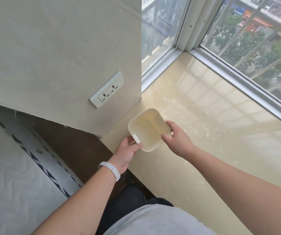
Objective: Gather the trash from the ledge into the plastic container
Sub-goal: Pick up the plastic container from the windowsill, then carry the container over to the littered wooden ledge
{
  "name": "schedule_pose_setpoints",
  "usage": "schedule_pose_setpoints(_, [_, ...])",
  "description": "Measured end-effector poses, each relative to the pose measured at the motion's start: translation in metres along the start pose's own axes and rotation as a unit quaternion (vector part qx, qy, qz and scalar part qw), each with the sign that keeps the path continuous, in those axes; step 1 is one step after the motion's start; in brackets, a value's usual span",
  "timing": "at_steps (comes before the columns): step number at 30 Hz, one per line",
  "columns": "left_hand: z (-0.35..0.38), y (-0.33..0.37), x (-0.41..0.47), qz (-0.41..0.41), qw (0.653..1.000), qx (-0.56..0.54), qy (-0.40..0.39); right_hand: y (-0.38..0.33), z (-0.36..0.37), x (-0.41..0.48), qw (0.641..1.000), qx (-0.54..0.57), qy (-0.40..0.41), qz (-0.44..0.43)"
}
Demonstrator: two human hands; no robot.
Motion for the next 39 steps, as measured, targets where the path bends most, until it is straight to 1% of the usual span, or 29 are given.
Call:
schedule_pose_setpoints(4, [-0.002, 0.02, -0.019, 0.028, 0.999, 0.038, -0.027, -0.009, -0.019, -0.021, 0.999, 0.037, 0.032, -0.007])
schedule_pose_setpoints(10, [-0.003, 0.047, -0.042, 0.054, 0.996, 0.028, -0.065, -0.023, -0.046, -0.056, 0.994, 0.077, 0.072, -0.023])
schedule_pose_setpoints(12, [-0.004, 0.055, -0.05, 0.056, 0.995, 0.026, -0.078, -0.027, -0.051, -0.067, 0.994, 0.074, 0.08, -0.026])
schedule_pose_setpoints(15, [-0.002, 0.07, -0.063, 0.058, 0.991, 0.047, -0.111, -0.031, -0.055, -0.085, 0.991, 0.071, 0.11, -0.021])
schedule_pose_setpoints(18, [0.004, 0.091, -0.073, 0.079, 0.982, 0.078, -0.156, -0.035, -0.061, -0.104, 0.983, 0.093, 0.158, -0.007])
schedule_pose_setpoints(25, [0.026, 0.117, -0.1, 0.113, 0.942, 0.125, -0.291, -0.046, -0.078, -0.161, 0.949, 0.118, 0.291, 0.04])
schedule_pose_setpoints(31, [0.046, 0.113, -0.122, 0.11, 0.903, 0.158, -0.385, -0.038, -0.079, -0.22, 0.904, 0.127, 0.401, 0.069])
schedule_pose_setpoints(35, [0.06, 0.101, -0.145, 0.108, 0.88, 0.188, -0.423, -0.029, -0.079, -0.26, 0.883, 0.137, 0.441, 0.087])
schedule_pose_setpoints(39, [0.077, 0.086, -0.17, 0.116, 0.861, 0.223, -0.441, -0.017, -0.085, -0.291, 0.86, 0.162, 0.474, 0.101])
Point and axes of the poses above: each hand's wrist, its own x-axis towards the middle knuckle, its own z-axis out of the palm, y = z × x, the point moved 4 cm from there along x, towards the middle knuckle, and after that the axes turned 12 degrees about y, right-handed, at the moved point
